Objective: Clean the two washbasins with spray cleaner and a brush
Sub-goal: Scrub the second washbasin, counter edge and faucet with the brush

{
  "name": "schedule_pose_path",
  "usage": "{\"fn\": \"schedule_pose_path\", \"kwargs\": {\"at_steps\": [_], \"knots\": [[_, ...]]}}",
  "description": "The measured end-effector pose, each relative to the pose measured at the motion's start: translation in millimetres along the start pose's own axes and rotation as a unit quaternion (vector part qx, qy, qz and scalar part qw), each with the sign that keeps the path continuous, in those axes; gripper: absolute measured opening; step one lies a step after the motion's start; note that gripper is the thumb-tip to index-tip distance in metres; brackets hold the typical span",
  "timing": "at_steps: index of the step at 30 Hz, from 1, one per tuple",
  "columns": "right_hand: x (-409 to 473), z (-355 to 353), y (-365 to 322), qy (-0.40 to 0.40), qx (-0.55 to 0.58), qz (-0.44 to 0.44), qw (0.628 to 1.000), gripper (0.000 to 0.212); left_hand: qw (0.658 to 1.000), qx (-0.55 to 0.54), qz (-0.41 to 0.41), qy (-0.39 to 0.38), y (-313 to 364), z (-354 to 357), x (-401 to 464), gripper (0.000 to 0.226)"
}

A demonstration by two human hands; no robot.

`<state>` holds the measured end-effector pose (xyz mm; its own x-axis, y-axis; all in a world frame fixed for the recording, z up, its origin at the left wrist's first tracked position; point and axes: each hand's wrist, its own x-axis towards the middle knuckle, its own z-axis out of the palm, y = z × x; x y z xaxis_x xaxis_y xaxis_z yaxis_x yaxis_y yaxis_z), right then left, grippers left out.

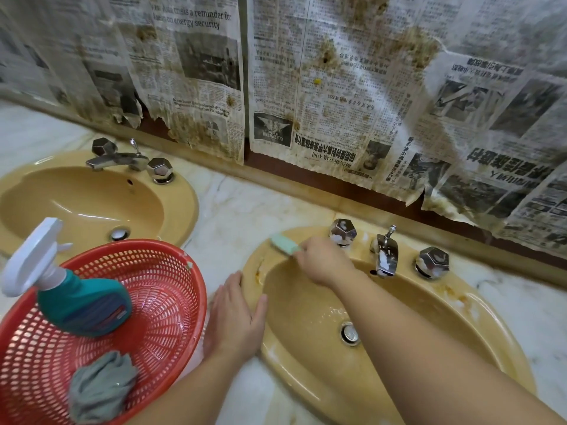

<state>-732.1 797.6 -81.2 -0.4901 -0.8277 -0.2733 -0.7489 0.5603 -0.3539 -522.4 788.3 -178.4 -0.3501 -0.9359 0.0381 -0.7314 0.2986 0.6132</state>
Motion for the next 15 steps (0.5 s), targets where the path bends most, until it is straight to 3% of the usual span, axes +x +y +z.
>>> {"fn": "schedule_pose_path", "kwargs": {"at_steps": [2, 3, 6, 8, 11, 12, 15], "knots": [[11, -9, 17, 0.047, -0.032, 0.068, 0.996, 0.027, 1.000, -0.004, -0.003, -0.002, 0, 1, 0, 0.086], [12, -9, 21, 0.037, -0.048, 0.056, 0.997, 0.028, 1.000, -0.007, -0.004, -0.001, 1, 0, 0, 0.088], [-5, 0, 12, -0.084, 0.025, -0.091, 0.992, 0.032, 1.000, -0.022, -0.003, -0.001, 0, 1, 0, 0.095], [-11, 4, 11, -0.140, 0.043, -0.138, 0.980, 0.031, 0.999, -0.036, -0.003, -0.002, -2, 1, -1, 0.099], [2, 1, 13, -0.030, 0.020, -0.084, 0.996, 0.032, 0.999, -0.053, -0.003, -0.001, -6, 1, -2, 0.102], [4, -1, 12, -0.032, 0.016, -0.089, 0.995, 0.032, 0.998, -0.061, 0.000, 0.002, -7, 1, -3, 0.103], [-7, -4, 2, -0.176, 0.018, -0.165, 0.970, 0.027, 0.996, -0.083, 0.008, 0.008, -8, -1, -4, 0.109]]}}
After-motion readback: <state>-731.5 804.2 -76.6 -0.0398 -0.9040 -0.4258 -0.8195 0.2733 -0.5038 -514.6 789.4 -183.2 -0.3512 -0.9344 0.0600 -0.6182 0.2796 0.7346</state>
